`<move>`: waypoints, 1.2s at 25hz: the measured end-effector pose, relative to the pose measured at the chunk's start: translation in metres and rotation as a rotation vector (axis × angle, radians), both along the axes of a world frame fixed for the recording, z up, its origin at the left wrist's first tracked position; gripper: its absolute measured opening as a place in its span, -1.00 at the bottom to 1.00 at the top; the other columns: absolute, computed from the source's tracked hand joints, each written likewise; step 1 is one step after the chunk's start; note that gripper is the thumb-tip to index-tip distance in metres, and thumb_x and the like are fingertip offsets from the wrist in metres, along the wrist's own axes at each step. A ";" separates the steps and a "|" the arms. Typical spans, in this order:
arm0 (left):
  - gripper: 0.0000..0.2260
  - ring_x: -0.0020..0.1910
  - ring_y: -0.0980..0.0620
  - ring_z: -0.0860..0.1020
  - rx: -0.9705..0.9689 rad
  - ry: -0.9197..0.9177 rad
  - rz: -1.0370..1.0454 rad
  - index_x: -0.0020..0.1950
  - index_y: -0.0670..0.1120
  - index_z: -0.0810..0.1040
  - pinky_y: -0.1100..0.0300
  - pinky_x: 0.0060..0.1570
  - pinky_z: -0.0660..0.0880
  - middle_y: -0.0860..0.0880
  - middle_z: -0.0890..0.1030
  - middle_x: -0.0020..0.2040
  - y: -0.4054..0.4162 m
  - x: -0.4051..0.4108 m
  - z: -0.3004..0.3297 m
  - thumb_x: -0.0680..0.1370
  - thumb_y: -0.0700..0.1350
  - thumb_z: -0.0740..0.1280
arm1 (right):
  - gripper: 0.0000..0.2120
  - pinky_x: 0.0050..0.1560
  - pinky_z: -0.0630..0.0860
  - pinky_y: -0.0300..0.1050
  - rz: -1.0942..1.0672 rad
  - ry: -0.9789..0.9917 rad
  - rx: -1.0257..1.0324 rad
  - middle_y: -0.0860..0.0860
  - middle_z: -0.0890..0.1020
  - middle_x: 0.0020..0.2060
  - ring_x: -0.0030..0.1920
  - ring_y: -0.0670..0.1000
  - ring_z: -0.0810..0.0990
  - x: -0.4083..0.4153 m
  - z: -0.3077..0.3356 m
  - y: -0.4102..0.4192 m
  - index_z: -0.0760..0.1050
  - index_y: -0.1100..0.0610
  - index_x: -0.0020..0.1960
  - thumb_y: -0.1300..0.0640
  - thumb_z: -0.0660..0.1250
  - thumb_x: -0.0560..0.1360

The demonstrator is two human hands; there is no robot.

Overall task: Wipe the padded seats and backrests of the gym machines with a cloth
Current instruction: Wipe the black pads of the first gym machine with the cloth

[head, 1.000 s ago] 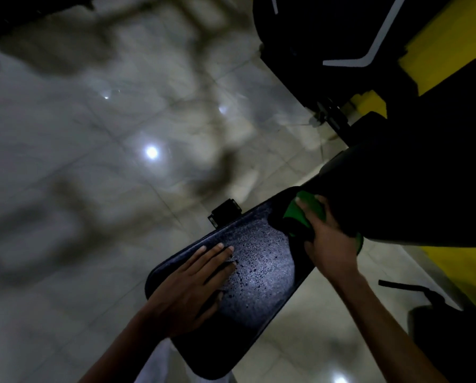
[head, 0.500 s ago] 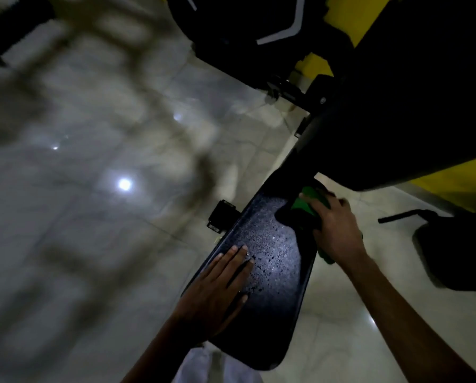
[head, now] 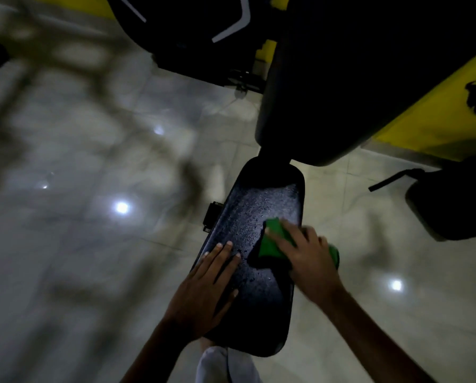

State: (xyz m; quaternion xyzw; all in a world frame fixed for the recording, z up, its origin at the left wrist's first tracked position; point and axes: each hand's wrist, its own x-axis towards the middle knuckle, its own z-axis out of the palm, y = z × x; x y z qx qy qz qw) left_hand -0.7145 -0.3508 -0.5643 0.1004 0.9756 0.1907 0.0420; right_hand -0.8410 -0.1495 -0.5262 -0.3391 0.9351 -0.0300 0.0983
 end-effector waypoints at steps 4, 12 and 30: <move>-0.49 0.50 -0.10 0.20 0.014 -0.009 0.008 0.47 -0.15 0.32 0.01 0.39 0.21 -0.15 0.23 0.51 -0.001 -0.002 -0.001 0.58 0.07 0.16 | -0.30 0.21 0.37 0.19 -0.257 -0.004 -0.005 0.09 0.24 0.45 0.28 0.23 0.31 -0.086 0.006 -0.024 0.17 -0.08 0.50 0.28 0.29 0.43; -0.51 0.49 -0.07 0.21 0.015 0.027 -0.094 0.46 -0.17 0.32 0.07 0.41 0.19 -0.14 0.26 0.50 -0.018 0.001 0.000 0.60 0.06 0.13 | -0.04 -0.10 0.53 0.25 0.196 0.081 0.067 0.14 0.46 0.34 0.13 0.29 0.49 -0.017 0.004 -0.011 0.40 -0.04 0.37 0.22 0.59 0.00; -0.58 0.37 -0.05 0.37 0.067 0.059 -0.360 0.32 -0.18 0.49 0.17 0.39 0.24 -0.14 0.44 0.38 -0.050 -0.024 0.004 0.56 0.03 0.21 | -0.26 0.11 0.36 0.19 -0.309 0.079 -0.016 0.06 0.37 0.42 0.24 0.22 0.41 -0.068 0.008 -0.075 0.27 0.12 0.47 0.29 0.39 0.31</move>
